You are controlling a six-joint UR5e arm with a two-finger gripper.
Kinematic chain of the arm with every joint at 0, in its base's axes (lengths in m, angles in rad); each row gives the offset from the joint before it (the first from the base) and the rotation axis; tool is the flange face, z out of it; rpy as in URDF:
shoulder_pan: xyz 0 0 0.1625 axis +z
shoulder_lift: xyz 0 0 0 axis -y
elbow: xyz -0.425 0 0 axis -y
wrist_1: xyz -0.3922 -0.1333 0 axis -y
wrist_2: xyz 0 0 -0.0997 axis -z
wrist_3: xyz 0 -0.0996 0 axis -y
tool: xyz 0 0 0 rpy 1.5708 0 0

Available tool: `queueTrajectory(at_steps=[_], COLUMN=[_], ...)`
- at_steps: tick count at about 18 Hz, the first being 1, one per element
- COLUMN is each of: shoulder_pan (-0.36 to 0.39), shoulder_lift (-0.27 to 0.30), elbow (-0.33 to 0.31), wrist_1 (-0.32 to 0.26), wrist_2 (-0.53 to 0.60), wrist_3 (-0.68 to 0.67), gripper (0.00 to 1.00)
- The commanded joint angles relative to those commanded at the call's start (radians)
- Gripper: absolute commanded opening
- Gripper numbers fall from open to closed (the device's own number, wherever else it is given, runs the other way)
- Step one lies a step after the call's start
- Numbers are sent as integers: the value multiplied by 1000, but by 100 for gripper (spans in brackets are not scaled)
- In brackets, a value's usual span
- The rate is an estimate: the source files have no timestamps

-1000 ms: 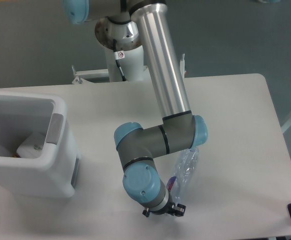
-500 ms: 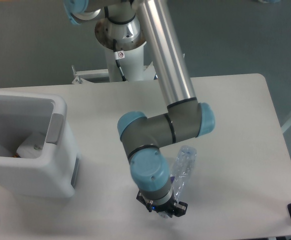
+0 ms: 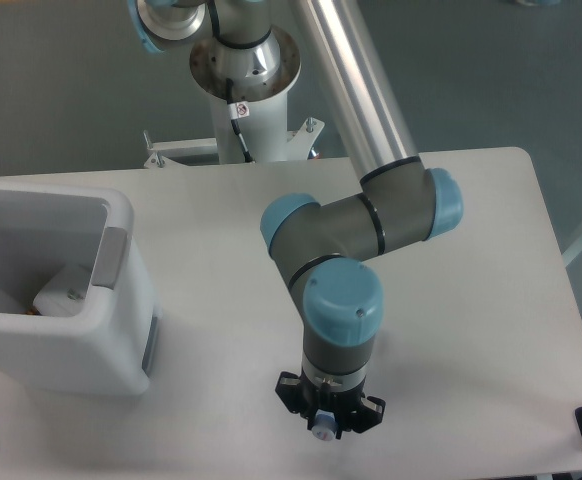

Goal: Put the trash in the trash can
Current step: 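Carry the bottle over the white bin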

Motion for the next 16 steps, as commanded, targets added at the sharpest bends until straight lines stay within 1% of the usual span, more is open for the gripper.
queueTrajectory(at_steps=[2, 4, 7, 10, 13, 14, 16], shoulder_pan=[21, 43, 57, 57, 61, 68, 68], shoulder_lift=[26, 52, 86, 132, 170, 175, 189], elbow=[-2, -5, -6, -3, 5, 6, 6], wrist_1=[0, 2, 2, 2, 5, 21, 78], wrist_2=[-94, -160, -224, -284, -371, -400, -456], wrist_3=[0, 0, 0, -9, -8, -6, -17], gripper=[18, 18, 18, 18, 18, 18, 18])
